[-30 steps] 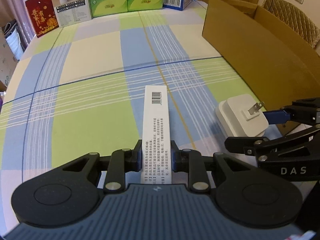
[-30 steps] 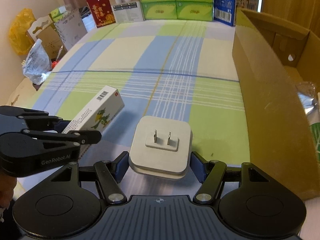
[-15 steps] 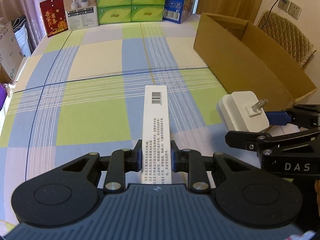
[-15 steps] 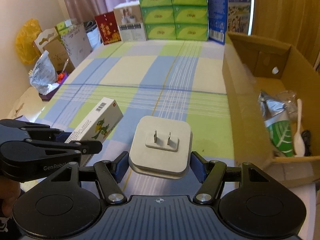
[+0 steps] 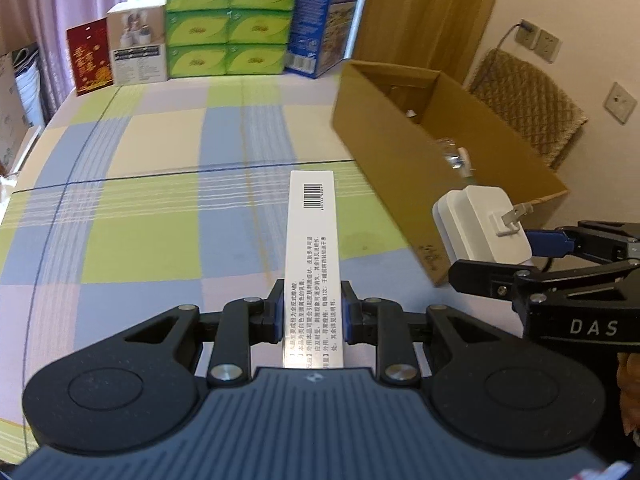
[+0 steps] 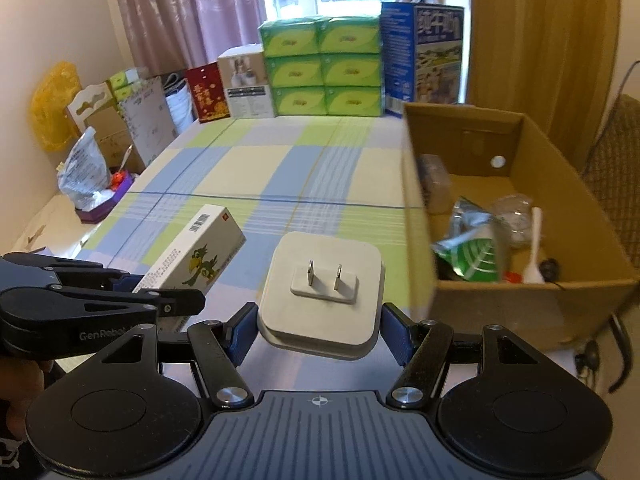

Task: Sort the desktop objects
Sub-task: 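Lift the carton and plug off the bed and carry them toward the cardboard box, then lower the carton and plug over the cardboard box with both grippers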

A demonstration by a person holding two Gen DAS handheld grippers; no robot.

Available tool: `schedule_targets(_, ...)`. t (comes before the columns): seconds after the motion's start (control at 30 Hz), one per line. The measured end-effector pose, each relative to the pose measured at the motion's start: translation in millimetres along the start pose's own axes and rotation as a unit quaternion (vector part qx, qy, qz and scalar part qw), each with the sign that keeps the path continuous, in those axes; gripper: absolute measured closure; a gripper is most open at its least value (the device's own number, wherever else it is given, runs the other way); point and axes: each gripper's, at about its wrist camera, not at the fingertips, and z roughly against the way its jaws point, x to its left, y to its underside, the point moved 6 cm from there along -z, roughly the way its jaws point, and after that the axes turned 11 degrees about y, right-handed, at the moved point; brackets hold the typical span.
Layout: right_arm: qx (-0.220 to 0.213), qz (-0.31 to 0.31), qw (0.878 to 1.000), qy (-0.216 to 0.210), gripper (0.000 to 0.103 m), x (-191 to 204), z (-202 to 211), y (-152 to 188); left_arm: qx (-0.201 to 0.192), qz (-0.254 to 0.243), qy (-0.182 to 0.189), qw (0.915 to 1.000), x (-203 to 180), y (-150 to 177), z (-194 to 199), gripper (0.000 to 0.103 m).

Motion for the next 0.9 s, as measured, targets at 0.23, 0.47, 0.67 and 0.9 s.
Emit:
schedule_targets(0.23, -0.01, -0.016, 0.999, 0.029, 0.04, -34, 26, 9, 0.001, -0.018, 0.033, 0.9993, -36, 1, -5, 0.082)
schedule_targets(0.47, -0.017, -0.036, 0.997, 0.058, 0.04, -72, 40, 16, -0.002, -0.026, 0.056, 0.9981, -64, -5, -8, 0.082)
schedule_targets(0.67, -0.025, -0.057, 0.995, 0.08, 0.04, -102, 47, 19, -0.004, -0.028, 0.064, 0.9976, -81, -10, -8, 0.082)
schedule_targets(0.9, -0.03, -0.075, 0.992, 0.096, 0.04, -131, 55, 28, 0.005, -0.035, 0.078, 0.9963, -105, -10, -16, 0.082)
